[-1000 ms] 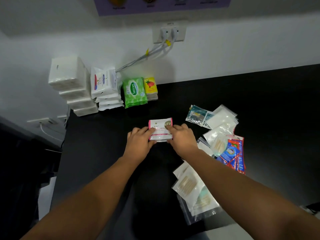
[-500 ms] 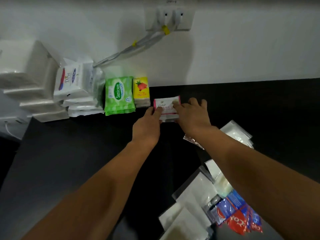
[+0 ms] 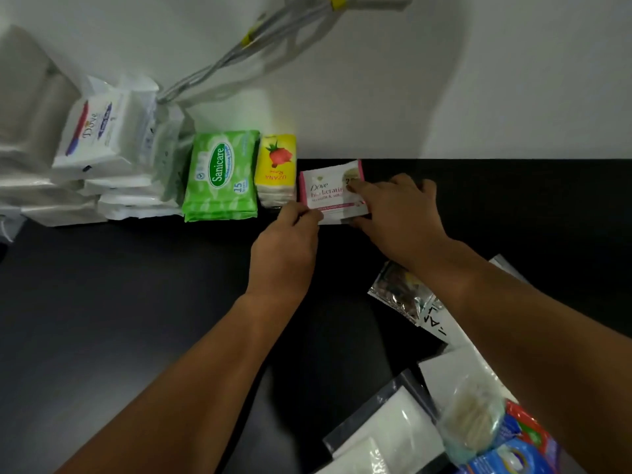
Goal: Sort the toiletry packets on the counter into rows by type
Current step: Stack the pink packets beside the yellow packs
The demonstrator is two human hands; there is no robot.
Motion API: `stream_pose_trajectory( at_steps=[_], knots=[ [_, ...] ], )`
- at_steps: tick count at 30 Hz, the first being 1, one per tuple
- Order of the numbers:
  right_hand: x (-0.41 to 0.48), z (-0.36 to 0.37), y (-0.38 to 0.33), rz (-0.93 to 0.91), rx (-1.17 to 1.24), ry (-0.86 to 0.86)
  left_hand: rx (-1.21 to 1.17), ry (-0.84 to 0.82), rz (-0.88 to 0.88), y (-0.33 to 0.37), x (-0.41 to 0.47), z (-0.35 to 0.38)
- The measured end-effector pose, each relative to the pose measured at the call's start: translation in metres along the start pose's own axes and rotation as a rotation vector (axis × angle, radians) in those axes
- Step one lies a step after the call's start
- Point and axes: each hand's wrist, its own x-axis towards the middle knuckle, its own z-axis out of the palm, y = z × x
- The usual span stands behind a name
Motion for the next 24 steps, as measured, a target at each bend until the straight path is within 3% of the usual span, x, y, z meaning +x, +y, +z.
stream_pose_trajectory(
  at_steps=[10, 24],
  knots=[
    [0.018, 0.004, 0.009, -0.026, -0.007, 0.065, 0.1, 0.024, 0.102, 0.0, 0.019, -0.001],
    [0.036, 0.006, 0.004, -0.029, -0.049, 0.038, 0.287, -0.135, 0.03, -0.001, 0.039, 0.007]
  ],
)
